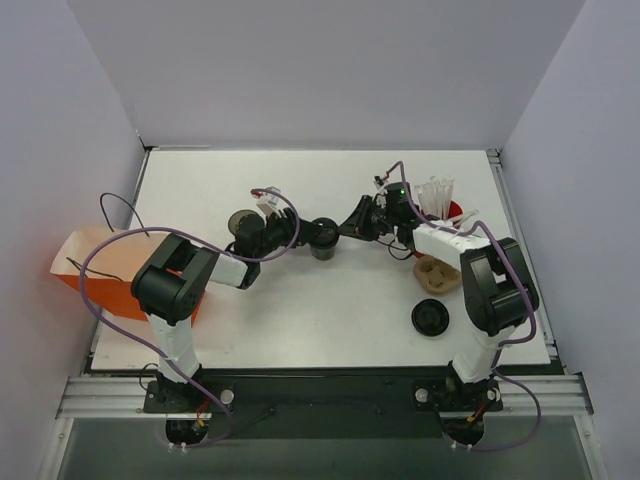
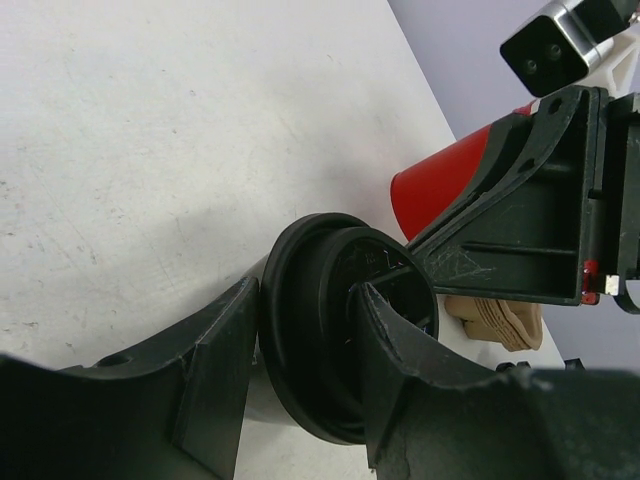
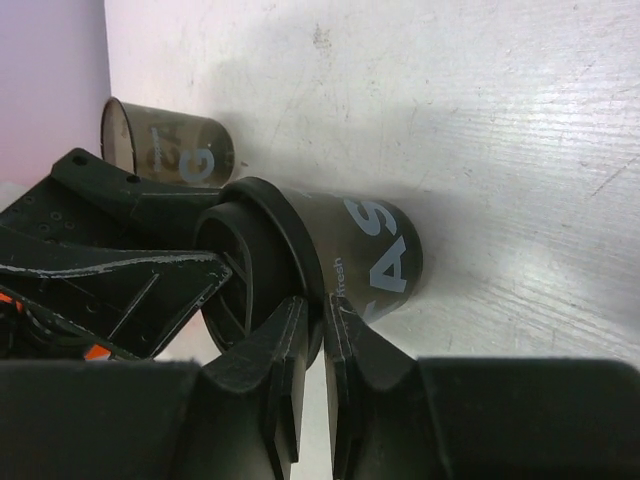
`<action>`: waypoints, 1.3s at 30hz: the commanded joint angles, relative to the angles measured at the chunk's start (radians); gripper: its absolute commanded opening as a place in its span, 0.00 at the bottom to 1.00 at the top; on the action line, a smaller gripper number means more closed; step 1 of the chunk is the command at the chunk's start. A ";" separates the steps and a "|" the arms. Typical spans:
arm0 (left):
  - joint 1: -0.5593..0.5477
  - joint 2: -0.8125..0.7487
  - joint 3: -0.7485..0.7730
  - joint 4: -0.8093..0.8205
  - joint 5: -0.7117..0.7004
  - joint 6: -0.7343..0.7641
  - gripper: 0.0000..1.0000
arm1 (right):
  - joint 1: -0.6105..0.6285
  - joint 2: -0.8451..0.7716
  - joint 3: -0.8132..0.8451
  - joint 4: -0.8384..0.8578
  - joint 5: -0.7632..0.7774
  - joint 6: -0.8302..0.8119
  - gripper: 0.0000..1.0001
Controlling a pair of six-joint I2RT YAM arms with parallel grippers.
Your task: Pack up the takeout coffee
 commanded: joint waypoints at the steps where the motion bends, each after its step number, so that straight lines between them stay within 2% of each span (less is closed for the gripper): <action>1: -0.003 0.170 -0.086 -0.590 -0.023 0.147 0.49 | 0.091 0.102 -0.150 -0.009 0.125 0.101 0.13; 5: 0.006 0.169 -0.076 -0.606 -0.026 0.148 0.49 | 0.125 0.099 -0.226 -0.020 0.191 0.145 0.13; 8: 0.006 0.163 -0.063 -0.617 -0.009 0.177 0.49 | 0.127 0.043 -0.217 0.007 0.170 0.116 0.16; 12: 0.006 0.170 -0.043 -0.603 0.049 0.225 0.49 | 0.105 -0.042 -0.065 -0.087 0.147 0.026 0.22; 16: 0.006 0.170 -0.009 -0.636 0.082 0.276 0.49 | 0.061 -0.045 0.062 -0.179 0.119 -0.037 0.23; 22: 0.006 0.190 0.023 -0.656 0.111 0.288 0.49 | -0.004 -0.068 0.139 -0.248 0.061 -0.106 0.23; 39: 0.006 0.213 0.074 -0.667 0.187 0.319 0.49 | -0.014 0.073 0.283 -0.374 0.055 -0.229 0.23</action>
